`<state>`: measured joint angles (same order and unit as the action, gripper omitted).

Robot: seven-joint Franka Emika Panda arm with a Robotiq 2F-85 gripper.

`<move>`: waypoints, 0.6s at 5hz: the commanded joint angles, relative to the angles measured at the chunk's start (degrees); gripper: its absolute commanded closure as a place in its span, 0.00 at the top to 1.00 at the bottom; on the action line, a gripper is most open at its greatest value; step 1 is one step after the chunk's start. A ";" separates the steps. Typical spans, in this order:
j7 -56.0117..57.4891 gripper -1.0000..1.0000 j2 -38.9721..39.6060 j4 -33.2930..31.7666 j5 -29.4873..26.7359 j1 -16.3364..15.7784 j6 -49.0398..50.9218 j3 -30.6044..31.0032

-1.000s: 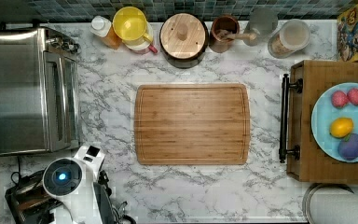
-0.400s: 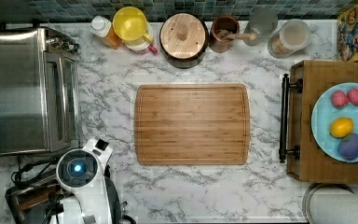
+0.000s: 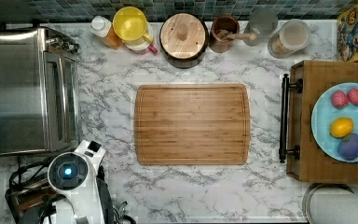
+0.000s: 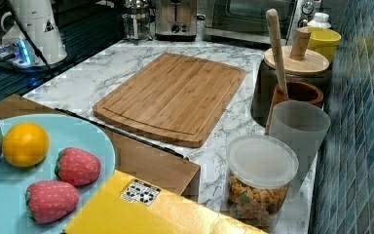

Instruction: Turn on the toaster.

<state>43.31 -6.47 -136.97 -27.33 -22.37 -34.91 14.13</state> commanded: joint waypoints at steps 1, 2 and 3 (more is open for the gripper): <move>-13.35 0.00 17.12 5.45 6.56 2.90 -0.32 -3.89; -12.90 0.00 18.03 3.01 4.33 3.07 -0.42 -4.59; -11.86 0.00 14.63 -5.10 3.60 1.82 -2.19 -5.06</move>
<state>33.91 7.88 -129.81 -24.27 -21.86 -33.15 11.14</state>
